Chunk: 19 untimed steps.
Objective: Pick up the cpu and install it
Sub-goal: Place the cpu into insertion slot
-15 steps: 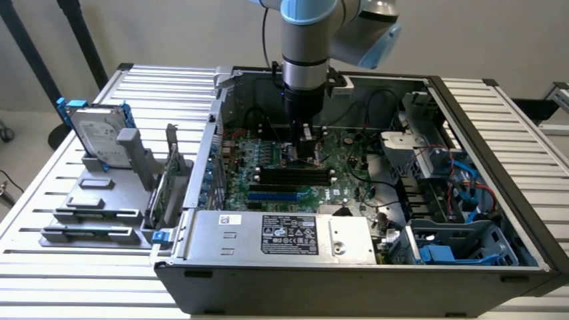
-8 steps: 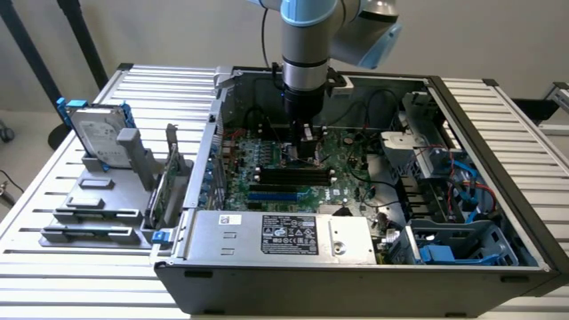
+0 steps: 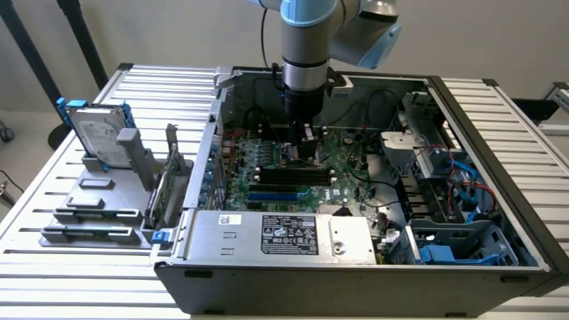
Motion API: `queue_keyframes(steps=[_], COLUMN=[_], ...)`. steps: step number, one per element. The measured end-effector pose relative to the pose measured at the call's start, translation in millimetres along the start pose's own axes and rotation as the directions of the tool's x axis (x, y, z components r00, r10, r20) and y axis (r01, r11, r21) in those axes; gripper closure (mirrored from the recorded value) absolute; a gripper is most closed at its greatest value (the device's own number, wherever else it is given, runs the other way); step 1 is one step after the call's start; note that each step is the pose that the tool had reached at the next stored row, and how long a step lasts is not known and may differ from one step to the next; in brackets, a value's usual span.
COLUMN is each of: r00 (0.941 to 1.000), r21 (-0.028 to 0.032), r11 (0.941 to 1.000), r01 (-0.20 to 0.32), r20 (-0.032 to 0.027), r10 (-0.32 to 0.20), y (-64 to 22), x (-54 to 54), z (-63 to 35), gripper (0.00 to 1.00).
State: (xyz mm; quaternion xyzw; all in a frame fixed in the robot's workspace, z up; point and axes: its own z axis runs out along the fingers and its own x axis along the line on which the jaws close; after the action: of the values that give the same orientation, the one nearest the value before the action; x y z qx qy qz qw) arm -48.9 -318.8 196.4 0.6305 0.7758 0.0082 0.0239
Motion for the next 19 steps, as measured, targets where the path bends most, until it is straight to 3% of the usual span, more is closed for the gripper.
queue_keyframes(steps=[19], r00=[0.9998], r21=[0.0007], r11=[0.9998], r01=[-0.019], r20=[0.0009], r10=[0.019], y=[-0.6], x=[-0.2], z=[-0.3], gripper=[0.38])
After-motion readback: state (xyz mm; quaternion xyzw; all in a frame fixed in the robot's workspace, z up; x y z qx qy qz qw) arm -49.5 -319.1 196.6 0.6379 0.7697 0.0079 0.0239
